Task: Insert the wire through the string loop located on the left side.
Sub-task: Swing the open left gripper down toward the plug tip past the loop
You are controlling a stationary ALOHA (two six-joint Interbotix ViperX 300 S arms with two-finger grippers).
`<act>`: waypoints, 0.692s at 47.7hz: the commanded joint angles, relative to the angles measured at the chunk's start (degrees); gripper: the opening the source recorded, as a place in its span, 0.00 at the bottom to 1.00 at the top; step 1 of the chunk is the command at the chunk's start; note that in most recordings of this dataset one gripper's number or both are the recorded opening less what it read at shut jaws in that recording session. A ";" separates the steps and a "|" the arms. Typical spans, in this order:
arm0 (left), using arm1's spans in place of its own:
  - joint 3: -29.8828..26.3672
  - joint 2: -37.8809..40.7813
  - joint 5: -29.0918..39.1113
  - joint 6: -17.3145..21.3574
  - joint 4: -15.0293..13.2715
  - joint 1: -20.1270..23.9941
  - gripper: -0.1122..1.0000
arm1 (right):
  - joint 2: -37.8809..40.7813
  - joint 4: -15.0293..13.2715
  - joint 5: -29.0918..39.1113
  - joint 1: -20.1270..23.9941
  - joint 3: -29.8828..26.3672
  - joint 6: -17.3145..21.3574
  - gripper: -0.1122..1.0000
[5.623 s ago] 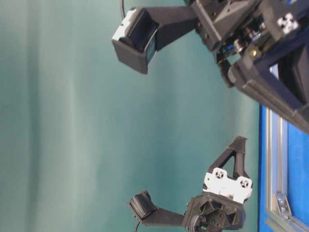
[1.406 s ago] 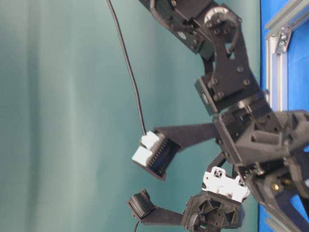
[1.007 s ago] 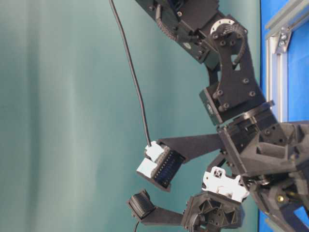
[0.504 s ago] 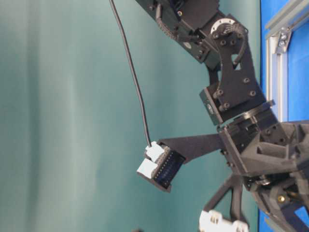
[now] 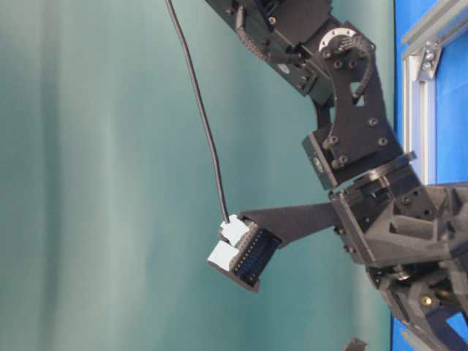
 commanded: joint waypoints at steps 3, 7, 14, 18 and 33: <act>0.53 -1.49 0.00 0.00 0.18 0.88 0.10 | -1.14 0.00 -0.26 0.00 -1.05 0.00 0.10; 0.62 -1.58 0.62 0.00 0.09 0.88 0.10 | -1.32 0.09 -0.26 0.09 -1.05 0.00 0.10; 0.70 -1.58 1.76 -0.18 0.09 -1.67 0.10 | -1.32 0.09 -0.44 0.09 -1.05 0.00 0.10; 1.41 -2.20 1.93 -0.18 0.09 -5.19 0.10 | -1.14 0.09 -0.26 0.00 -1.05 0.00 0.10; 3.96 -6.24 1.93 0.09 0.09 -22.15 0.10 | -1.32 0.09 -0.44 0.00 -1.14 0.00 0.10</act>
